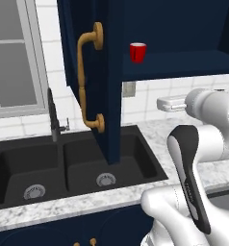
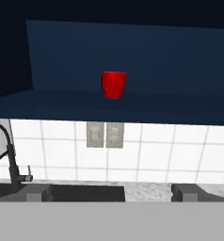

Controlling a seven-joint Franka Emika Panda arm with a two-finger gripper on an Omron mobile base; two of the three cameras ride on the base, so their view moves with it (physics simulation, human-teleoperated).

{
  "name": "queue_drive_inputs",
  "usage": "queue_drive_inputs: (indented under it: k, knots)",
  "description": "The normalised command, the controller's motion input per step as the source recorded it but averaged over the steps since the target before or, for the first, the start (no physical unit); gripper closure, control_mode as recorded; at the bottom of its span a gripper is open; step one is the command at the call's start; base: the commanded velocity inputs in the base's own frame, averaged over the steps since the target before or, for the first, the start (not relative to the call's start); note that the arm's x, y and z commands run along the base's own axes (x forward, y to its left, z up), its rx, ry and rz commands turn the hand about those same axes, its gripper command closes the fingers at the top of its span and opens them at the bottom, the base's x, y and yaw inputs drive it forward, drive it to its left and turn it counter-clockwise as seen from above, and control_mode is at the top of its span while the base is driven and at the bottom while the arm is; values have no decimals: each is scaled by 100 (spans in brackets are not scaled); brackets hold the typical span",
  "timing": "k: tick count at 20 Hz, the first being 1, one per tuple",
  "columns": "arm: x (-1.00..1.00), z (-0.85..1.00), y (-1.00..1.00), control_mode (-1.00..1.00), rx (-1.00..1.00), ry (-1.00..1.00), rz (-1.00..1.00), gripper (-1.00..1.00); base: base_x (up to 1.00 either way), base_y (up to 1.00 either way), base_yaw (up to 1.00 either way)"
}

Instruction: Gather all objects into one cabinet and sort the glasses and bowls to opposite sides.

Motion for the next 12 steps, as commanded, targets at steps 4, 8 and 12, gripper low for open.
queue_drive_inputs:
  k: [4, 8, 12]
  knots:
    - [0, 0, 0, 100, 0, 0, 0, -100, -35, -14, 0]
    - [0, 0, 0, 100, 0, 0, 0, -100, -1, 0, 0]
    - [0, 0, 0, 100, 0, 0, 0, -100, 0, 0, 0]
